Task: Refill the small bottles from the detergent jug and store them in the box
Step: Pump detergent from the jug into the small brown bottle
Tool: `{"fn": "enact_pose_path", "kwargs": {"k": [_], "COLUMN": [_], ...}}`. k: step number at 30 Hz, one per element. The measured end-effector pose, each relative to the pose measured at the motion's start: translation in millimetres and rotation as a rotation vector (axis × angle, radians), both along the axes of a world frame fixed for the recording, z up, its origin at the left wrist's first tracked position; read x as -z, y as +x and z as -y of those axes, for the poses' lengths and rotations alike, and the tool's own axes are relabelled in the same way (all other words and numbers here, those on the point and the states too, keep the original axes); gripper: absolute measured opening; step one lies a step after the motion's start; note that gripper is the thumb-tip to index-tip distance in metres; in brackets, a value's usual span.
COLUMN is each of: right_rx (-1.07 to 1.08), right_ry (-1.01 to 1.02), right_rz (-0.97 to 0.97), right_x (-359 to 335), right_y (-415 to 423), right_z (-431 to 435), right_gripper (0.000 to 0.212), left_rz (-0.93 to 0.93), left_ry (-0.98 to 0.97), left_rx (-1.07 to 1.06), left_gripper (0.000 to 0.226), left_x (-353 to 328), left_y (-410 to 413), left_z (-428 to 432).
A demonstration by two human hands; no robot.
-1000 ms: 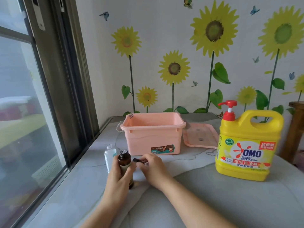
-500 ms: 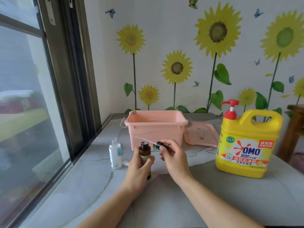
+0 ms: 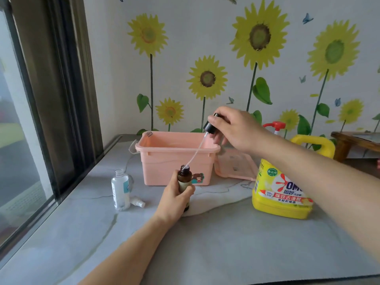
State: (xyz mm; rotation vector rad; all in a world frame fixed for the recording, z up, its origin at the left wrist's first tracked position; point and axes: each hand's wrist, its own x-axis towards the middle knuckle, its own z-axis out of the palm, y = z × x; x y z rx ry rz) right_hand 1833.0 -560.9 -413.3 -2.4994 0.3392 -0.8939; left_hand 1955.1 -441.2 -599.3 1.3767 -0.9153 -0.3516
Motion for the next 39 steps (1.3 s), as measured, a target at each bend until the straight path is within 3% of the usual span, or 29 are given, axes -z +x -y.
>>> {"fn": "enact_pose_path", "kwargs": {"k": [7, 12, 21, 27, 31, 36, 39], "right_rx": [-0.002, -0.004, -0.034, -0.091, -0.077, 0.066, 0.091], "right_ry": [-0.125, -0.196, -0.215, -0.117, -0.192, -0.36, -0.281], "right_rz": [-0.101, -0.258, -0.441, -0.493, -0.532, -0.615, -0.66], "right_x": [-18, 3, 35, 40, 43, 48, 34], "right_y": [16, 34, 50, 52, 57, 67, 61], "right_z": [-9, -16, -15, -16, -19, -17, -20], "right_gripper": [0.025, 0.023, 0.017, 0.02, 0.03, 0.064, 0.066], "left_rz": [-0.001, -0.002, -0.032, -0.028, -0.027, -0.021, -0.009], "left_ry": [-0.012, -0.018, -0.046, -0.03, -0.018, -0.011, -0.001], "left_rx": [0.016, 0.016, 0.04, 0.032, 0.029, 0.018, 0.009], "left_gripper": [0.019, 0.029, 0.025, 0.026, 0.025, 0.02, 0.015], "left_x": [5, 5, 6, 7, 7, 7, 7], "left_y": [1, 1, 1, 4, 3, 2, 4], "left_z": [2, 2, 2, 4, 3, 2, 3]}}
